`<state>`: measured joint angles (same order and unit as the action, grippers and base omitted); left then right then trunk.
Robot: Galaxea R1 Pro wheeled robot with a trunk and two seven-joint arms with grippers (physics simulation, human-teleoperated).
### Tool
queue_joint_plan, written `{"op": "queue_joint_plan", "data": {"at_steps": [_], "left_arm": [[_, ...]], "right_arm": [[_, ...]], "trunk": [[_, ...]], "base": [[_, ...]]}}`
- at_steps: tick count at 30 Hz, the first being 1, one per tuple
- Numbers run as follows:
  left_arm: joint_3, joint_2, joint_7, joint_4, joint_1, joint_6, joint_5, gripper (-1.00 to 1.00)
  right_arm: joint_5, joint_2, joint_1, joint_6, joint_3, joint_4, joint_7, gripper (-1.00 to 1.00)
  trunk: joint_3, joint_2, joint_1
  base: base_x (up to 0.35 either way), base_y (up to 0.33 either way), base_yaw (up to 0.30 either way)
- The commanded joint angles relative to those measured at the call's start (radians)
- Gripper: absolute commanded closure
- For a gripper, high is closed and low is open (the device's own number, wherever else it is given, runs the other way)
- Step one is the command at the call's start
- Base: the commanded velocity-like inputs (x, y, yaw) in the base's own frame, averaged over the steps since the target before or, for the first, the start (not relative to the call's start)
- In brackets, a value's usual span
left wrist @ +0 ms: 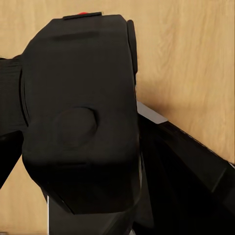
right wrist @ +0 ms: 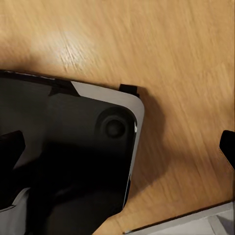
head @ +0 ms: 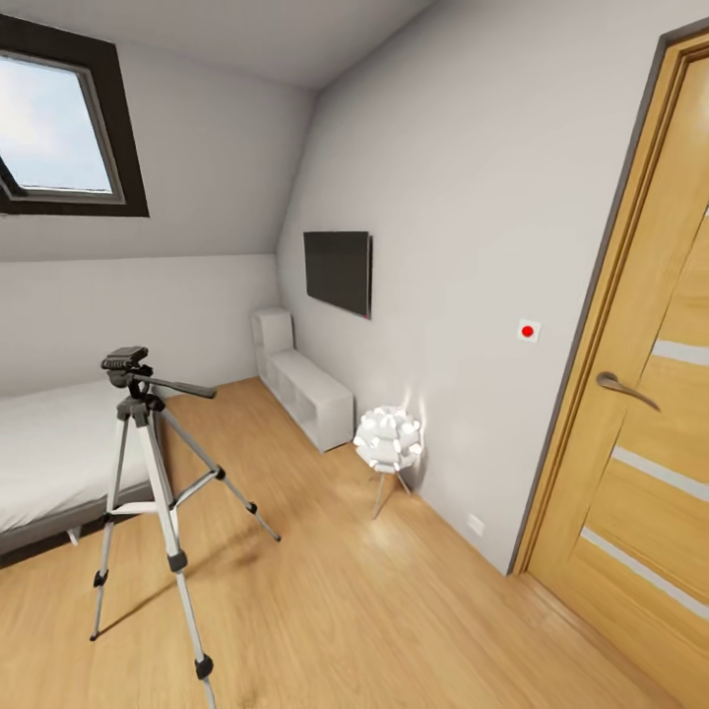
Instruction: Attach the digital camera to the camera tripod in the bedroom.
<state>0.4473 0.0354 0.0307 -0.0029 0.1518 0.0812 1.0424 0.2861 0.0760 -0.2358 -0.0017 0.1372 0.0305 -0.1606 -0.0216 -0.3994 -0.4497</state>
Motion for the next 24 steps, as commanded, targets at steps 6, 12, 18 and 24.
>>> {"op": "queue_joint_plan", "data": {"at_steps": [6,12,18,24], "left_arm": [[0.008,0.0,0.003,0.0,0.0,0.002,0.004,1.0],[0.009,0.0,0.003,0.0,0.0,0.002,0.004,1.0],[0.008,0.0,0.003,0.0,0.0,0.002,0.004,1.0],[0.009,0.0,0.003,0.0,0.0,0.002,0.004,1.0]], "right_arm": [[0.011,0.002,-0.001,-0.003,0.009,0.002,0.003,-1.0],[0.01,0.0,0.0,-0.003,0.009,0.002,0.004,-1.0],[0.01,0.0,-0.001,-0.003,0.009,0.002,0.009,-1.0],[0.01,-0.001,0.0,-0.003,0.009,0.002,0.01,-1.0]], "trunk": [[0.0,-0.001,0.0],[0.0,-0.001,0.0],[0.0,-0.001,0.0],[0.0,-0.001,0.0]], "base": [[0.0,0.0,0.3],[0.0,0.0,0.3],[0.0,0.0,0.3],[0.0,0.0,0.3]]}}
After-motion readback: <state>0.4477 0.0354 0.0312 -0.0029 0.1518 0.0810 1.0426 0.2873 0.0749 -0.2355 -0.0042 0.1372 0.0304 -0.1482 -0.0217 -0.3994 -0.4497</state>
